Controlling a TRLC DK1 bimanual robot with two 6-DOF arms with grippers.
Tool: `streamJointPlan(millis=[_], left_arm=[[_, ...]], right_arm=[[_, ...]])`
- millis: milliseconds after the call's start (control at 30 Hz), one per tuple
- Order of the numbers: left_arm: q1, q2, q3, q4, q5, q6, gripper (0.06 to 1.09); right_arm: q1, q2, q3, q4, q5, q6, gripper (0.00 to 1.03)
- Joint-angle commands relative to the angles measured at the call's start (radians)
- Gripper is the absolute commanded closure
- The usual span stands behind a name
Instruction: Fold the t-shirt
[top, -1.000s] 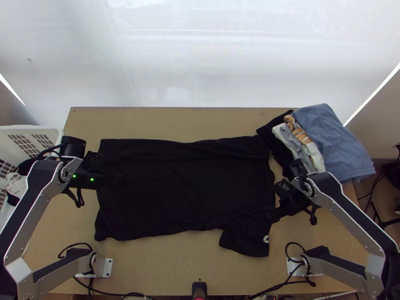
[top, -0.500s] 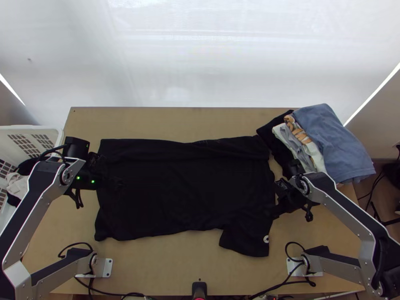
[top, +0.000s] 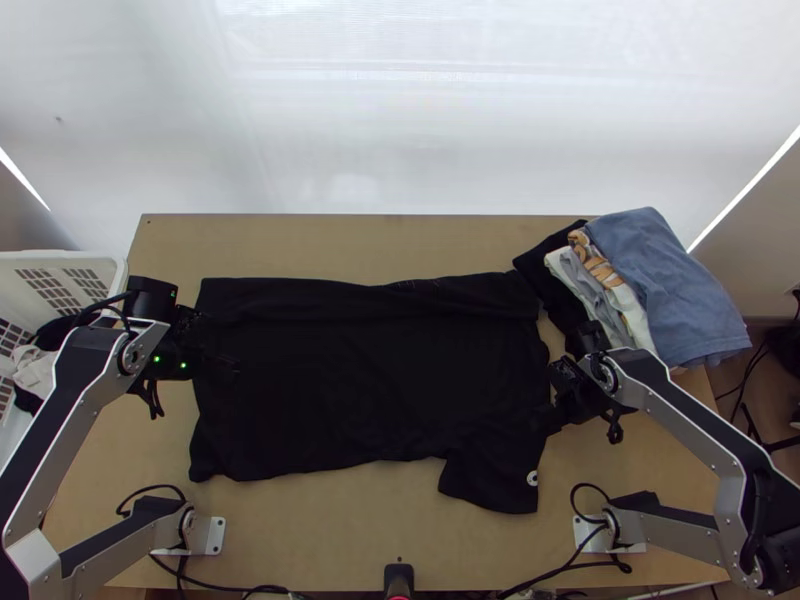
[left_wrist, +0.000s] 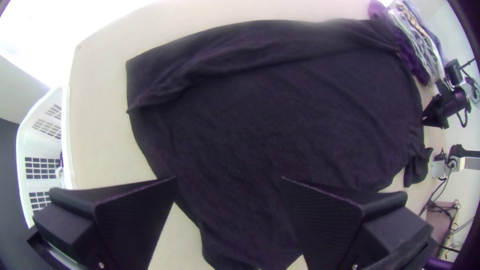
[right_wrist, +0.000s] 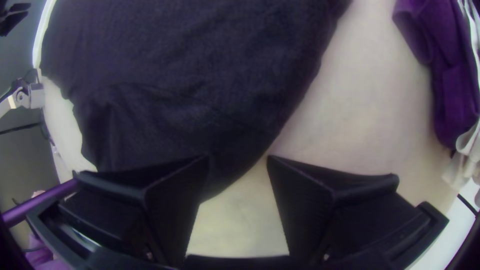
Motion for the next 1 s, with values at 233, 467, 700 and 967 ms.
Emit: streamJointPlan(millis=[233,467,700,967], left_arm=[[0.033,0.025,-0.037,-0.216,-0.021,0.137,0.11],[0.054,0.02,-0.068,-0.421,-0.038,0.248,0.11],[-0.148,0.017,-0.215,-0.455,-0.151,0.199,0.11],[-0.292,0.037,-0.336,-0.339,-0.265,0.196,0.11]], right_arm=[[0.009,-0.046,-0.022,0.042,0.0,0.002,1.0],[0.006,-0.055,-0.016,0.042,-0.001,0.003,1.0],[0.01,-0.055,0.002,0.042,-0.001,0.016,1.0],[0.004,-0.058,0.021,0.042,-0.001,0.014,1.0]])
